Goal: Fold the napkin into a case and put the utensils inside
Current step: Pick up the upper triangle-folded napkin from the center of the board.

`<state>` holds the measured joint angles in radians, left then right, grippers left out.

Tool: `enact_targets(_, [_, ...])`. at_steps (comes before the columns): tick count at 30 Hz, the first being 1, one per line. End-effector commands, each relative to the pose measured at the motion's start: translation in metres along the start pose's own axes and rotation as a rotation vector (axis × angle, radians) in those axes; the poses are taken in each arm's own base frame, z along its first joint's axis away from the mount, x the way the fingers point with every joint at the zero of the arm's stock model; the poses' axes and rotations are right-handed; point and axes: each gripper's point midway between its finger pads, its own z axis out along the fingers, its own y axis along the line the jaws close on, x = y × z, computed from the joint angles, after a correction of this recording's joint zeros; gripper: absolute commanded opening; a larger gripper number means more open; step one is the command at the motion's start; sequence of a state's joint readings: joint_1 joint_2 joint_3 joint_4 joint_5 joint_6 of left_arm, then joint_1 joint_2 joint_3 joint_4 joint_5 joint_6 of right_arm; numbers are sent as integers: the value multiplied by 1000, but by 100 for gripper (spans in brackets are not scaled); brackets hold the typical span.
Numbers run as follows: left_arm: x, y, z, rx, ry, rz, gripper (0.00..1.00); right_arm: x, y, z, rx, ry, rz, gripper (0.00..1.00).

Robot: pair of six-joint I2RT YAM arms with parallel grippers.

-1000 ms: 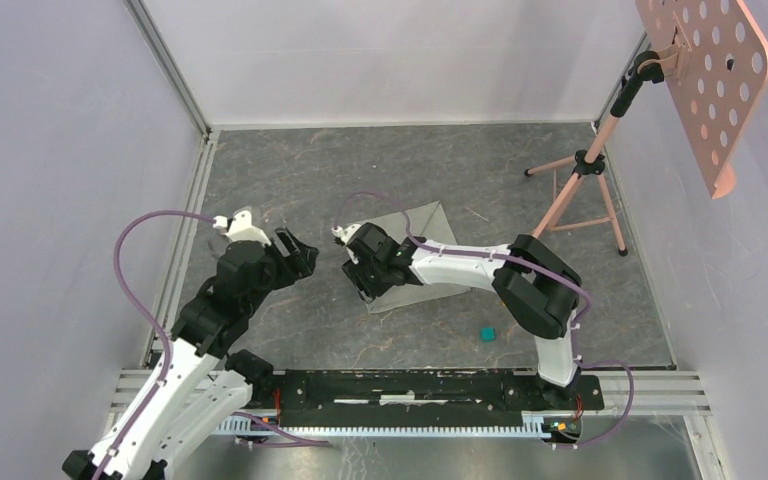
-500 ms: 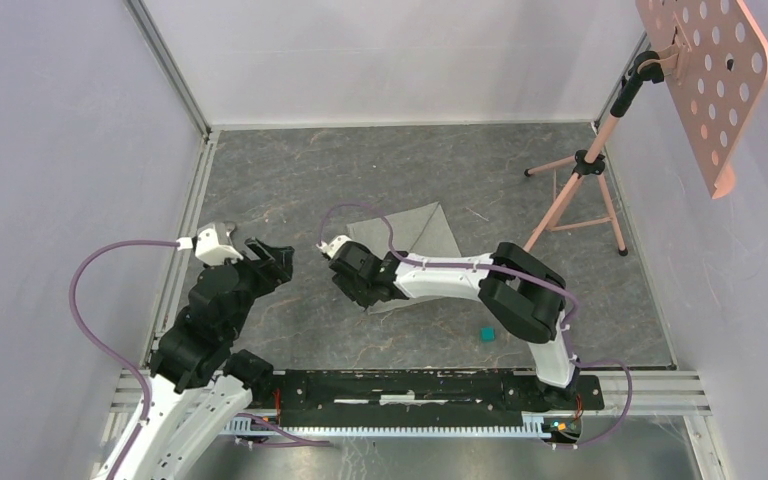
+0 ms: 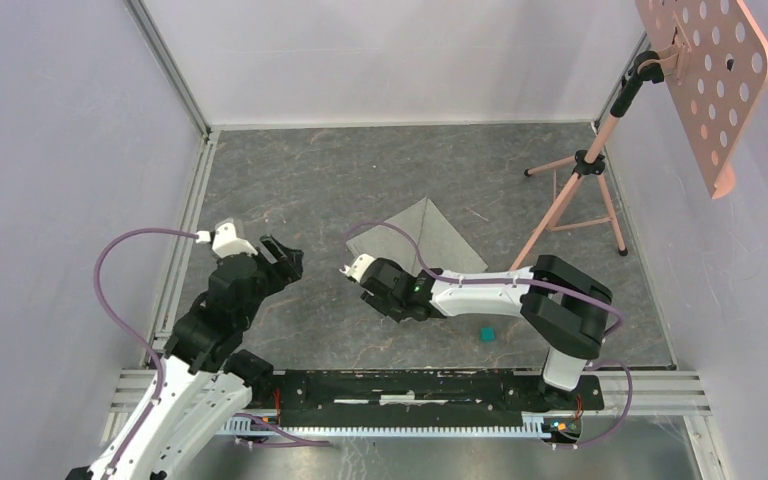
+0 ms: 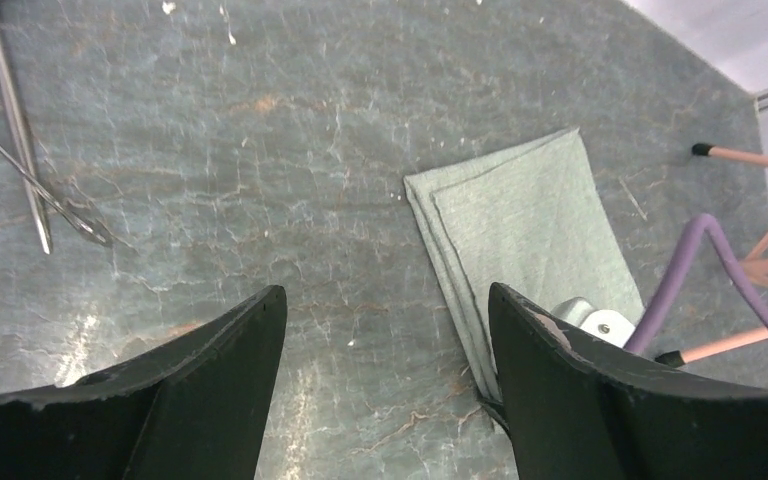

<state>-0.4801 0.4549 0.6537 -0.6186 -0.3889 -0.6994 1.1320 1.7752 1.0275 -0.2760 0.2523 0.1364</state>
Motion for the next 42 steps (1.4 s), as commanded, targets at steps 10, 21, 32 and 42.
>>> enact_targets(10, [54,-37,41,6,311,-88,84,-4,7,-15,-73,-25,-22,58])
enact_targets(21, [39,-27,29,-39,233,-202,83,32,-14,0,59,-5,-33,38])
enact_targets(32, [32,-43,29,19,241,-231,97,-11,-5,-23,-34,-242,-5,0])
enact_targets(42, [84,-79,79,284,575,-552,100,-28,-9,-36,-114,-335,93,0])
